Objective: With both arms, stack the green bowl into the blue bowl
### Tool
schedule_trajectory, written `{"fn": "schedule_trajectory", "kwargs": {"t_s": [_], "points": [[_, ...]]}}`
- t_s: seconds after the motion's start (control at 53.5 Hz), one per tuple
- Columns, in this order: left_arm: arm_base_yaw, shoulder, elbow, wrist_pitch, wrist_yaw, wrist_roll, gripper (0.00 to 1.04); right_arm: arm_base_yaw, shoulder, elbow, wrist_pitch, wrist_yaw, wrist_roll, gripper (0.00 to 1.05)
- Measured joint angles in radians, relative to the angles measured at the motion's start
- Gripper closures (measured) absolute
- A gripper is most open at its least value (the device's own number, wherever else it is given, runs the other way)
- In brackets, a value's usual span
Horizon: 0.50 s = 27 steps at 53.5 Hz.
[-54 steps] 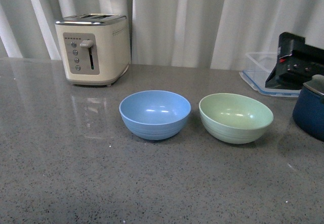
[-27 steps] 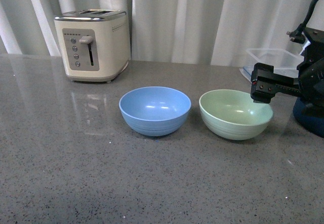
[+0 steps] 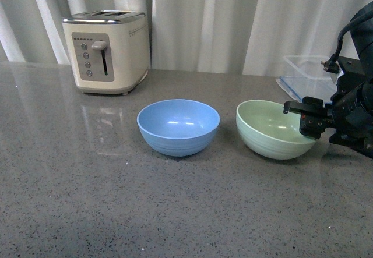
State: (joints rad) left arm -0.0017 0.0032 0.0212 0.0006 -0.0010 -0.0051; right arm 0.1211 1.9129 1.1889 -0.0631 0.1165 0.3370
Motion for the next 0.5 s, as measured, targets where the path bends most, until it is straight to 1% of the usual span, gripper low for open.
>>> {"fn": "schedule_trajectory", "kwargs": {"t_s": [0.093,0.224,0.299,0.318,0.374,0.505], "points": [[0.0,0.0,0.0,0.0,0.0,0.0,0.07,-0.001,0.005,0.007,0.0,0.007,0.0,0.77],[0.0,0.0,0.0,0.0,0.0,0.0,0.07,-0.005,0.005,0.007,-0.003,0.007,0.002,0.94],[0.0,0.0,0.0,0.0,0.0,0.0,0.07,-0.006,-0.008,0.01,-0.003,-0.006,0.01,1.02],[0.0,0.0,0.0,0.0,0.0,0.0,0.07,-0.006,-0.016,0.011,-0.004,-0.003,0.008,1.04],[0.0,0.0,0.0,0.0,0.001,0.0,0.07,-0.005,-0.032,0.011,-0.009,0.007,0.006,1.04],[0.0,0.0,0.0,0.0,0.0,0.0,0.07,0.013,-0.085,0.019,-0.024,-0.007,0.006,1.04]]}}
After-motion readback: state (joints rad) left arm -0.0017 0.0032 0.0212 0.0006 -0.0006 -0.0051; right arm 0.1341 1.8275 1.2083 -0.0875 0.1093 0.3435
